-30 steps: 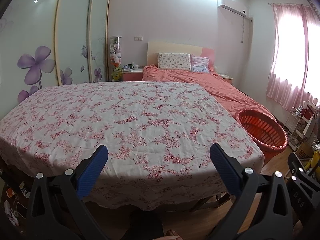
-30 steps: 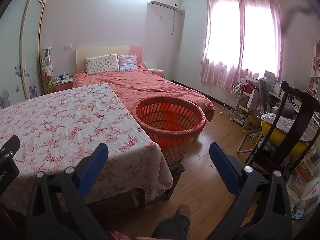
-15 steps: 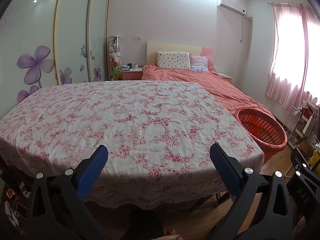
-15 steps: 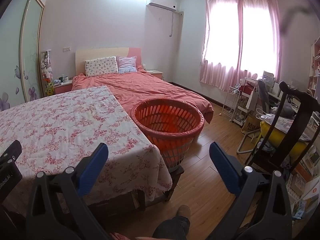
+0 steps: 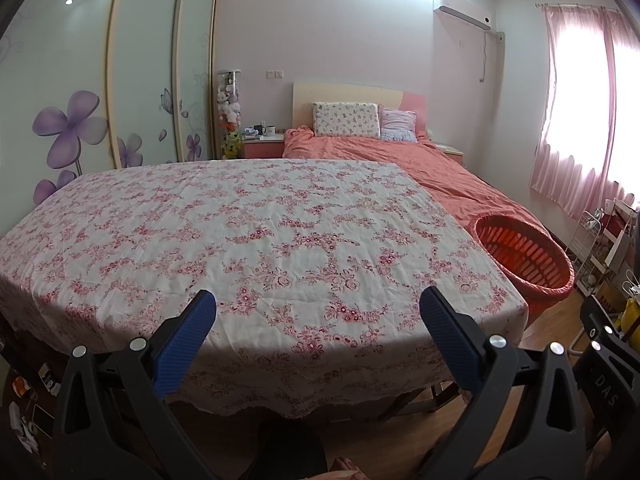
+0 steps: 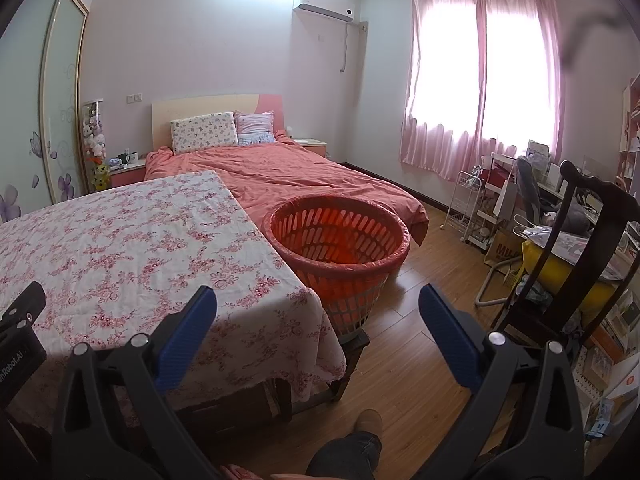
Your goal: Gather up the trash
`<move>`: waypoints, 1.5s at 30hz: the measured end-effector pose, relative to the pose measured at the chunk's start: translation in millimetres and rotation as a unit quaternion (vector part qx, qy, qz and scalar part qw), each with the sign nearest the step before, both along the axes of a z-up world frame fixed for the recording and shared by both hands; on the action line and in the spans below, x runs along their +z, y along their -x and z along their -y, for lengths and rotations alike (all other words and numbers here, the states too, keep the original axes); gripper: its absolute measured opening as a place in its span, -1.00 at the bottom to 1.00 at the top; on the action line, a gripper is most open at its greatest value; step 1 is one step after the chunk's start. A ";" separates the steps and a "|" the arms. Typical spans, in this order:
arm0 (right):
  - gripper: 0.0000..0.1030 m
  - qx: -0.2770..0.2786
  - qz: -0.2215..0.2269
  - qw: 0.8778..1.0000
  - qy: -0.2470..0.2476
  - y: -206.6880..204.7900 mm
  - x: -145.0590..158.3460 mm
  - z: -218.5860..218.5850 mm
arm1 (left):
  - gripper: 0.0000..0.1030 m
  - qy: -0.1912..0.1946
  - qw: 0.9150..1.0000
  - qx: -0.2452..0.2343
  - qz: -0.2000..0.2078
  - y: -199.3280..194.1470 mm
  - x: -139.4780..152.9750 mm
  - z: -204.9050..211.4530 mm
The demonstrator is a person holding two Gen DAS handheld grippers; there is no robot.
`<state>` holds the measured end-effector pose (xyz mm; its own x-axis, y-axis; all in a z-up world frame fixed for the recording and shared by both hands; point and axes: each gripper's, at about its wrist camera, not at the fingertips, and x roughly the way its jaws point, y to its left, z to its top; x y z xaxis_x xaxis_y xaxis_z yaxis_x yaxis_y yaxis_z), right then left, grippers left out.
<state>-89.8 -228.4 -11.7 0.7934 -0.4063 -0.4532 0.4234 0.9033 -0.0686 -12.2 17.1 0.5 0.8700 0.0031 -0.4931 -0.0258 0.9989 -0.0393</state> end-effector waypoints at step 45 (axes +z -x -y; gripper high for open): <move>0.92 0.000 -0.001 1.000 -0.002 0.2 1.2 2.3 | 0.95 -0.003 1.000 -0.002 -0.002 -0.2 -2.6 3.5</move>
<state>-89.9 -230.7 -10.5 0.7925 -0.4051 -0.4558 0.4241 0.9032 -0.0654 -12.1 13.6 -2.2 0.8682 0.0025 -0.4961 -0.0216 0.9992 -0.0329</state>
